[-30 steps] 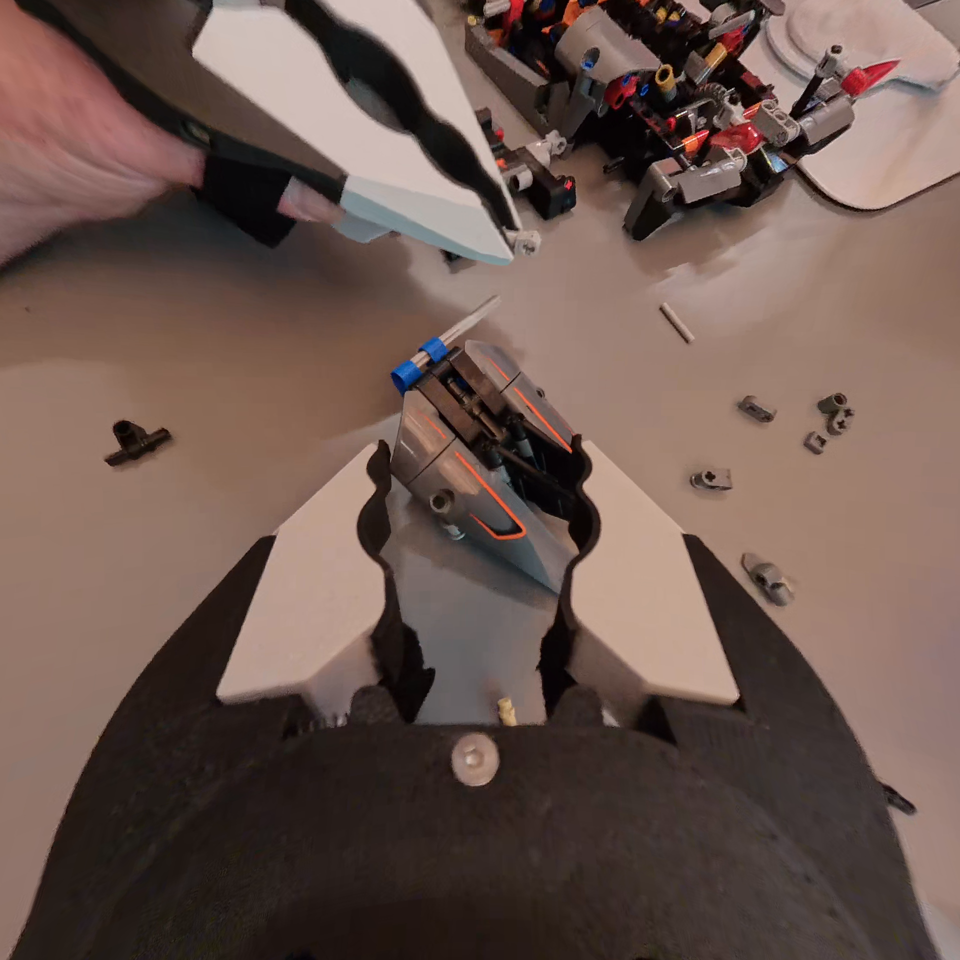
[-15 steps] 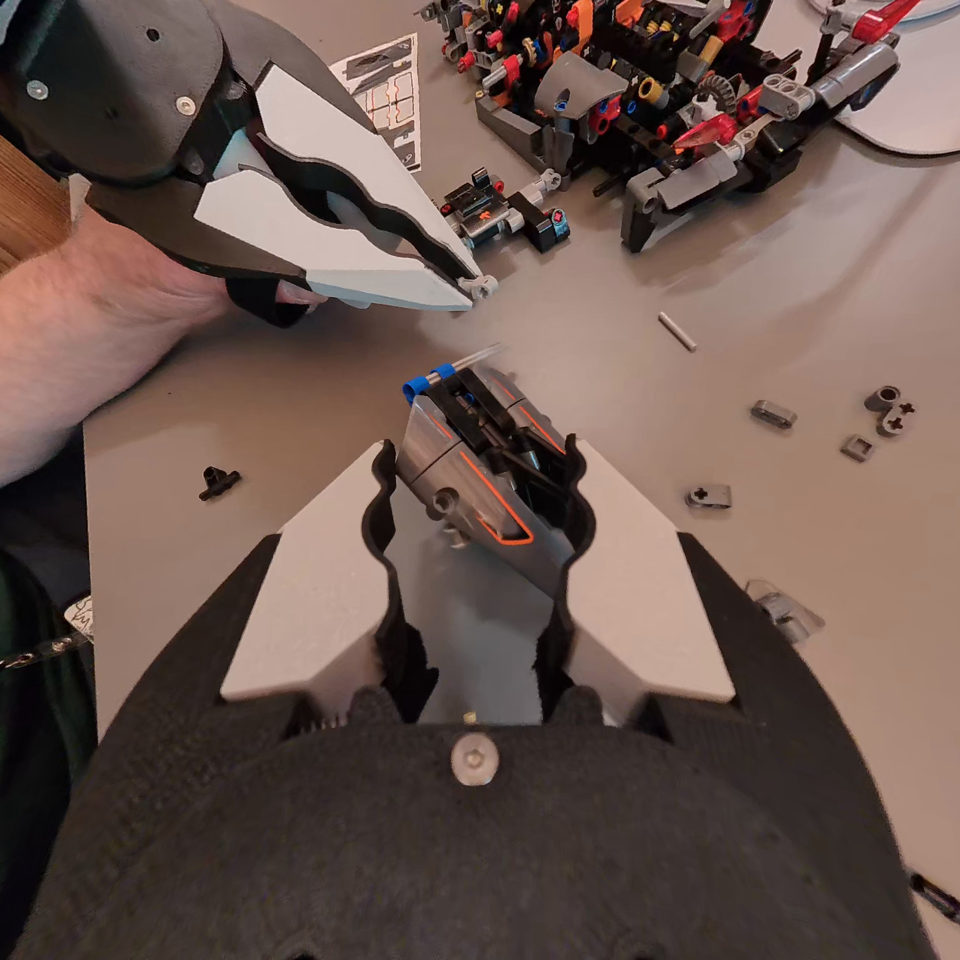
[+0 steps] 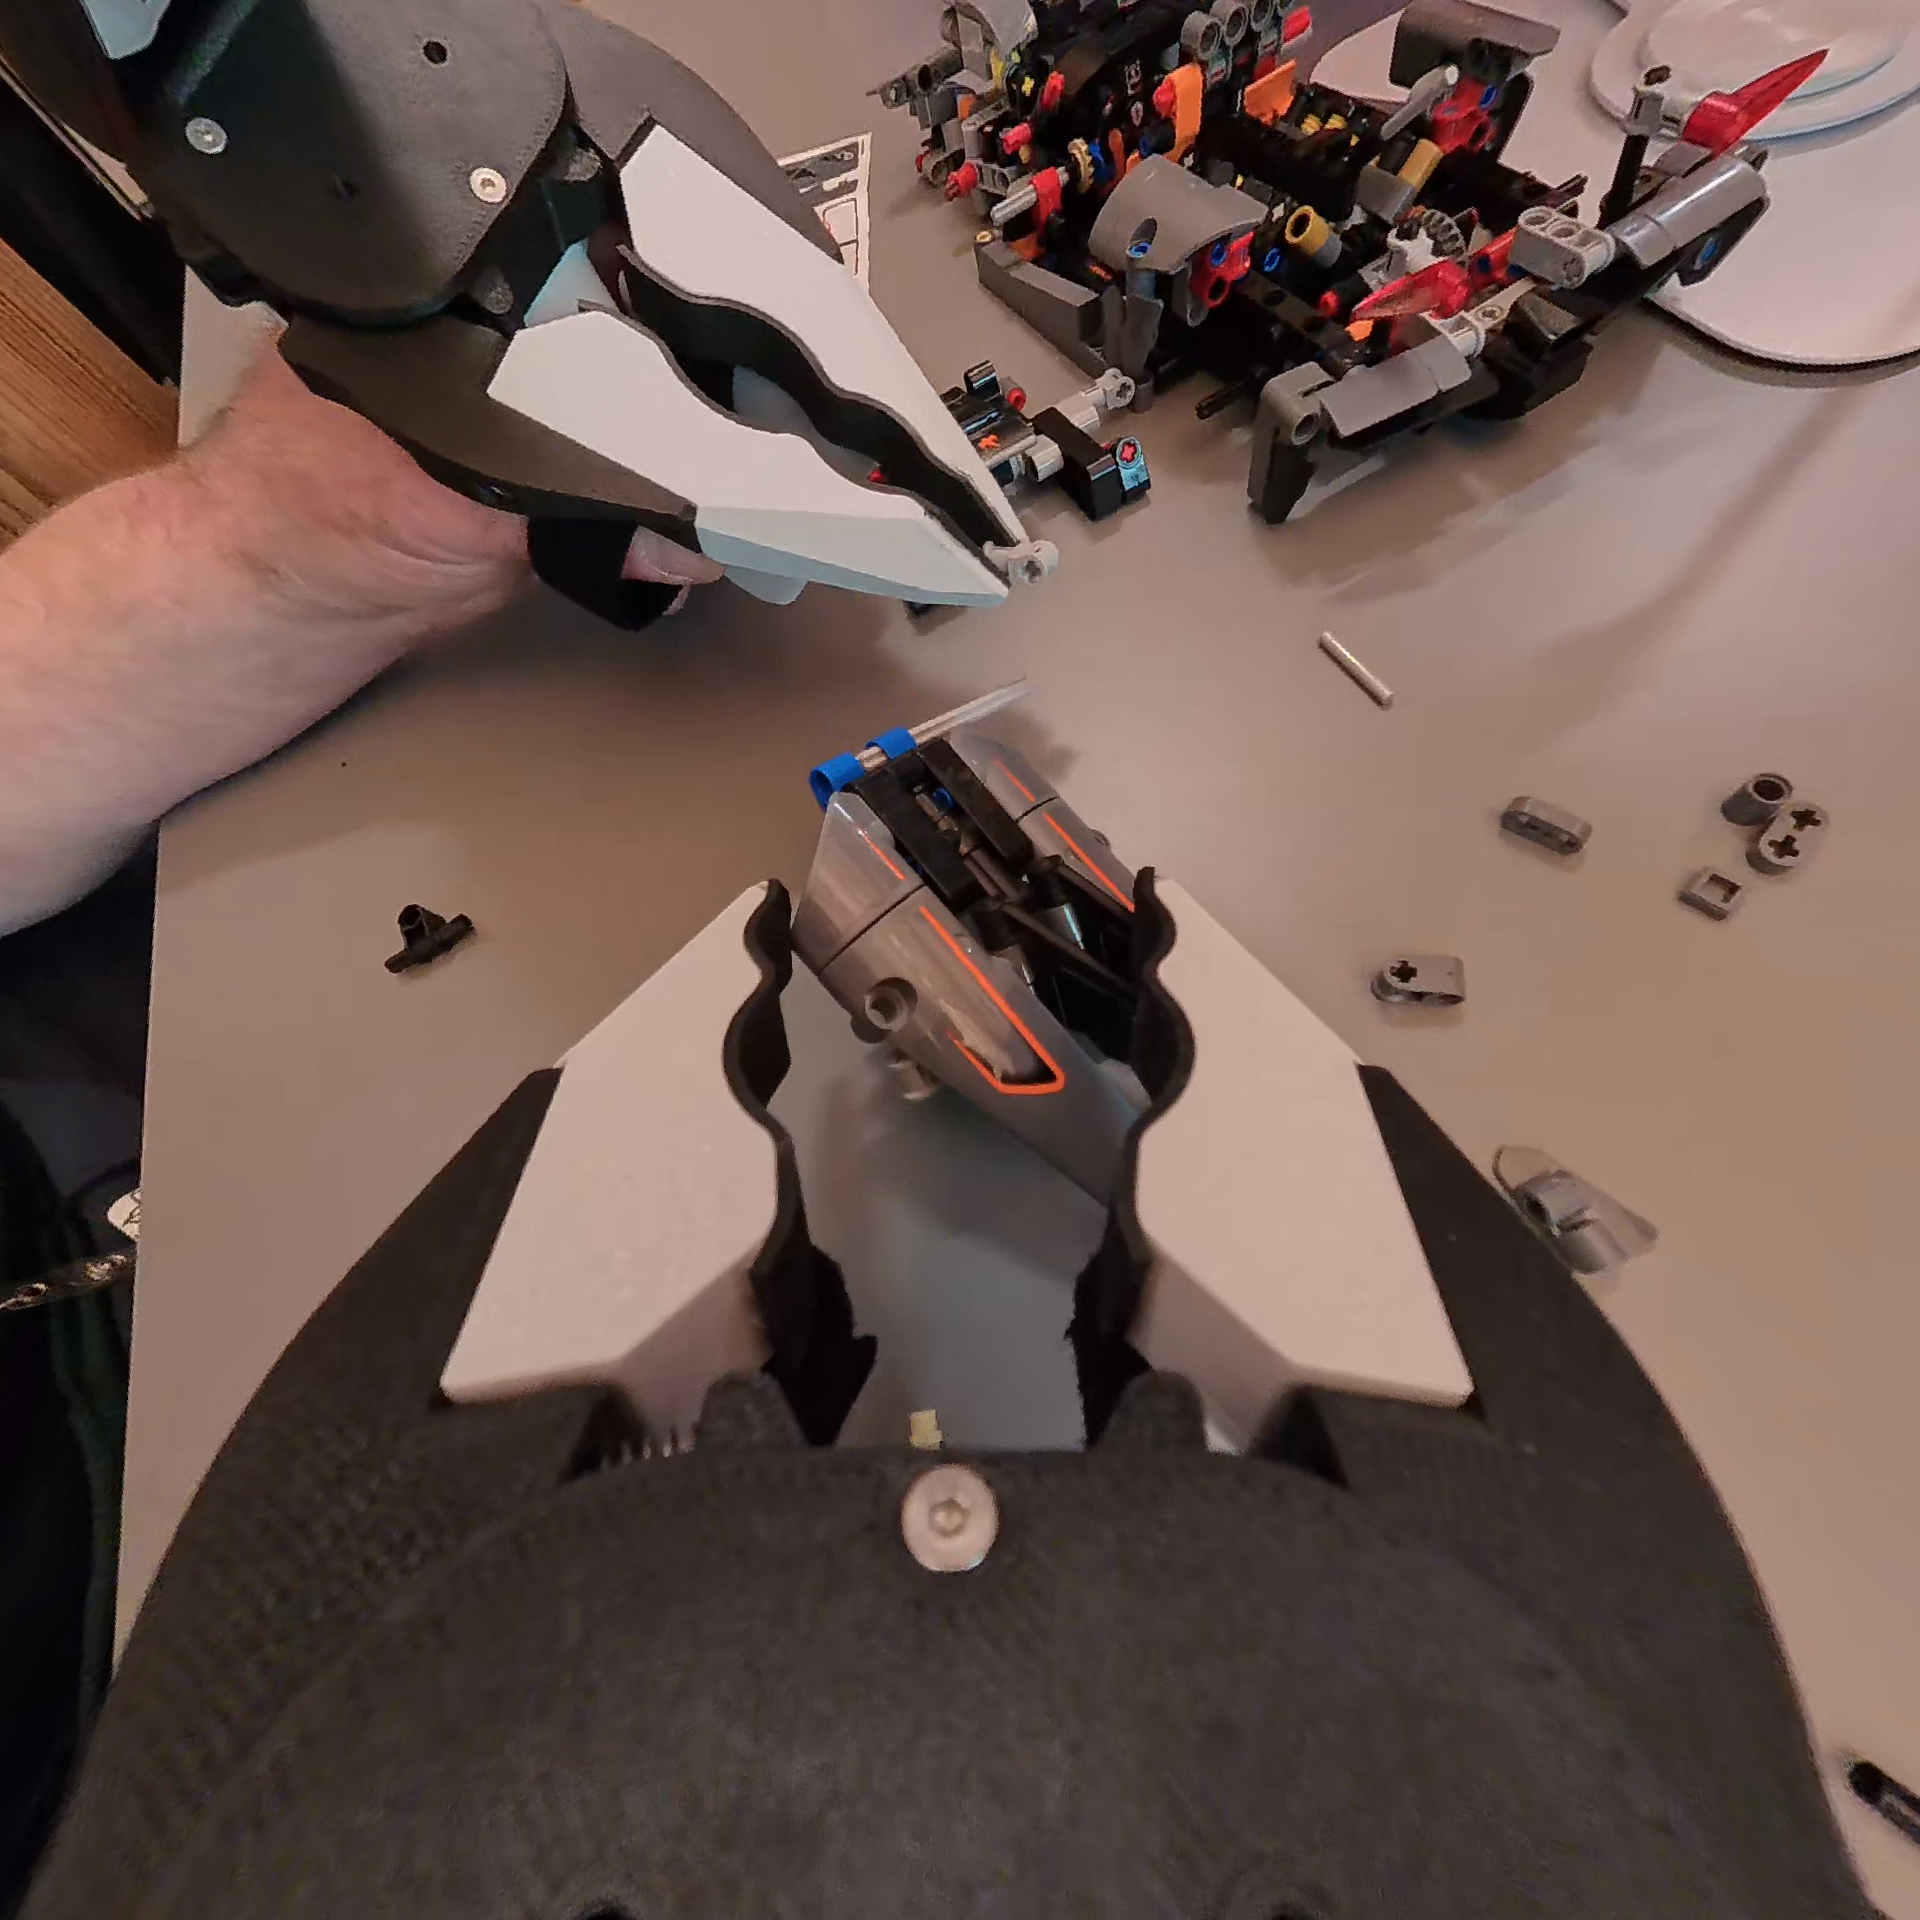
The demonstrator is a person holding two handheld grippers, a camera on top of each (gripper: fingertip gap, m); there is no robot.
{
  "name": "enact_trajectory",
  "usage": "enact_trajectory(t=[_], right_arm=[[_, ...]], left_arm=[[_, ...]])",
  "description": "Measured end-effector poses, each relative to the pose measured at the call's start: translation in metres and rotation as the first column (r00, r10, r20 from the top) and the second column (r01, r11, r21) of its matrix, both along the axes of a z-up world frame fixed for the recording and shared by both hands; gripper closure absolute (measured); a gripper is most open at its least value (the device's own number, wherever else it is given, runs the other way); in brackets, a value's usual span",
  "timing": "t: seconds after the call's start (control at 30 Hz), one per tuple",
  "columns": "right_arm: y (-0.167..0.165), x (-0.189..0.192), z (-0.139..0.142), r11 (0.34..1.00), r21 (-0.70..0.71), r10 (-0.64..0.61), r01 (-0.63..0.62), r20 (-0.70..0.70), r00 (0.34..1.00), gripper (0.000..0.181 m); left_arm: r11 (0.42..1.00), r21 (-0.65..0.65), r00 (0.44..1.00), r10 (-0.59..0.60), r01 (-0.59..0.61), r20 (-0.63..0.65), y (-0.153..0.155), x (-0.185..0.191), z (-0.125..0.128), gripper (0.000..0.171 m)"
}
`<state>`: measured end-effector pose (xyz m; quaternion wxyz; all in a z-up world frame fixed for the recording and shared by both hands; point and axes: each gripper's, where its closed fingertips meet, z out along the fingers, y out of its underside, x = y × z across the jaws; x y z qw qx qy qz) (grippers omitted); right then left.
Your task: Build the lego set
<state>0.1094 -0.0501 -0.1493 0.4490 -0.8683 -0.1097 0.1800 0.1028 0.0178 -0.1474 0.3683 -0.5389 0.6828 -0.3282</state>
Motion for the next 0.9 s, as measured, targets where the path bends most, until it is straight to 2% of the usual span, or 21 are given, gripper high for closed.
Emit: enact_trajectory(t=[0.9], right_arm=[[0.0044,0.0002,-0.0009,1.000,0.019,-0.001,0.001,0.019,1.000,0.116]], left_arm=[[0.999,0.037,1.000,-0.002,0.001,0.013,0.0004,0.0004,0.0011,0.167]])
